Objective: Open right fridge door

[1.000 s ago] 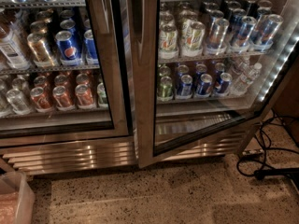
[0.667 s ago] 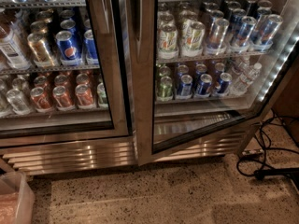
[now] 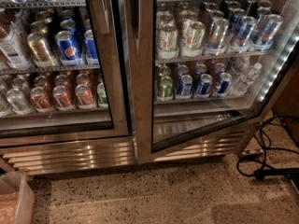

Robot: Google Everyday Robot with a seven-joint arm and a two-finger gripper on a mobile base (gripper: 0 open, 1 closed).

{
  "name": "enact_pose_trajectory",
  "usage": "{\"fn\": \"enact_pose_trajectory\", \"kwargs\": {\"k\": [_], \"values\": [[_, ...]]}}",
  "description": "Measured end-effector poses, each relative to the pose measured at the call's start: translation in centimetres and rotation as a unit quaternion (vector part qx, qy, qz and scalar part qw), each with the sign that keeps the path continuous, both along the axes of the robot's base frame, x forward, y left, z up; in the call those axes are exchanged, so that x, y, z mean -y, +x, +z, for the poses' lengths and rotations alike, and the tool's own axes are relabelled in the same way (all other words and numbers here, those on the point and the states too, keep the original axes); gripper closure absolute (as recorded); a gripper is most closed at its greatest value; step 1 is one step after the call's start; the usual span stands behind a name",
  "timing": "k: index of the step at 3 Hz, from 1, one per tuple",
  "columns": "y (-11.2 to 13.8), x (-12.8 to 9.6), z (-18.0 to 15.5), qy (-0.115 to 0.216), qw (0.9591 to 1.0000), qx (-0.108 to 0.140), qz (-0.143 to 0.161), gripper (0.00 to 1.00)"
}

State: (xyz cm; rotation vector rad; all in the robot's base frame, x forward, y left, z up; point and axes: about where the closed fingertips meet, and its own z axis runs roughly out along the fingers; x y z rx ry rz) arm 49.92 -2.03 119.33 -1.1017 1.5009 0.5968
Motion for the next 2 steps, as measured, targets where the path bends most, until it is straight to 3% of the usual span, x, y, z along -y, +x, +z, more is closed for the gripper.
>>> {"fn": "enact_pose_trajectory", "kwargs": {"k": [2], "values": [[-5.3,-1.9,0.4,0.026,0.9987,-0.043,0.000,0.00]]}}
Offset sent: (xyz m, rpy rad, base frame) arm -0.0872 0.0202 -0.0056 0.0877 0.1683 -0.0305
